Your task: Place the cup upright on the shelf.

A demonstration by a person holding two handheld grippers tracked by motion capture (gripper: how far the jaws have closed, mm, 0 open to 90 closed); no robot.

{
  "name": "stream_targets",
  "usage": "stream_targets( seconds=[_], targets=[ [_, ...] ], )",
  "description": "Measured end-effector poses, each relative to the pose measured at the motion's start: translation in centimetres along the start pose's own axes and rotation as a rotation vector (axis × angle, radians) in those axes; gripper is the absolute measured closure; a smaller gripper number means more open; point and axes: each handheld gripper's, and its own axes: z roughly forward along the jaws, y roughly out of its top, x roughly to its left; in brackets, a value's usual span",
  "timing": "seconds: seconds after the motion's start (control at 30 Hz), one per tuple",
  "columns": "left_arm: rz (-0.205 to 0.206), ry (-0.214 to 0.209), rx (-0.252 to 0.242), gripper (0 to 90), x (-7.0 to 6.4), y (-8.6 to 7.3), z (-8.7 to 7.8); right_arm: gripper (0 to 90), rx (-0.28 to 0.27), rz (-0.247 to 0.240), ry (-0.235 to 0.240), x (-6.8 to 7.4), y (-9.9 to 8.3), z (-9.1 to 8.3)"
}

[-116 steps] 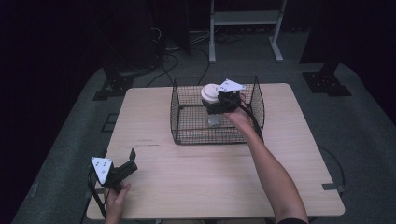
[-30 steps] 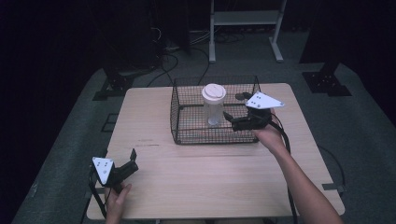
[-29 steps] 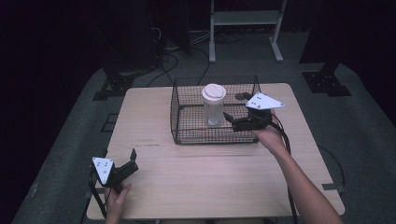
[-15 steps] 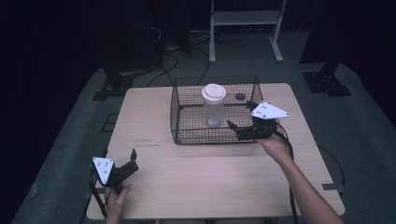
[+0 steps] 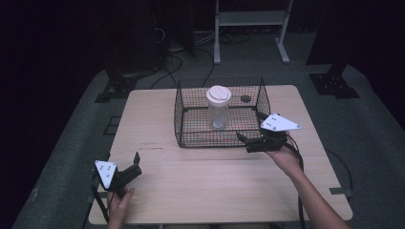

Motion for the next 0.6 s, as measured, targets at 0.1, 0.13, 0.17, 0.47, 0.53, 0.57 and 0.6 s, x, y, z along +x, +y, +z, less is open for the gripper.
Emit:
stream_targets(
  seconds=[0.1, 0.13, 0.17, 0.47, 0.53, 0.57, 0.6],
  targets=[
    [0.001, 0.0, 0.0, 0.0, 0.0, 0.0, 0.0, 1.6, 0.002, -0.003, -0.002, 0.1, -0.3, -0.2],
    [0.0, 0.0, -0.001, 0.0, 0.0, 0.0, 0.0, 1.6, 0.004, 0.001, -0.001, 0.1, -0.6, -0.5],
    [0.0, 0.0, 0.0, 0.0, 0.0, 0.0, 0.0, 1.7, 0.004, 0.001, -0.002, 0.1, -0.7, -0.6],
    [0.001, 0.001, 0.0, 0.0, 0.0, 0.0, 0.0, 1.7, 0.019, 0.011, -0.01, 0.1, -2.0, -1.5],
    [0.002, 0.001, 0.001, 0.0, 0.0, 0.0, 0.0, 1.7, 0.019, 0.014, -0.016, 0.1, -2.4, -1.8],
    [0.002, 0.002, 0.001, 0.0, 0.0, 0.0, 0.0, 1.7, 0.021, 0.019, -0.017, 0.0, -2.5, -1.9],
    [0.002, 0.002, 0.001, 0.0, 0.0, 0.0, 0.0, 1.7, 0.021, 0.019, -0.017, 0.0, -2.5, -1.9]
  ],
)
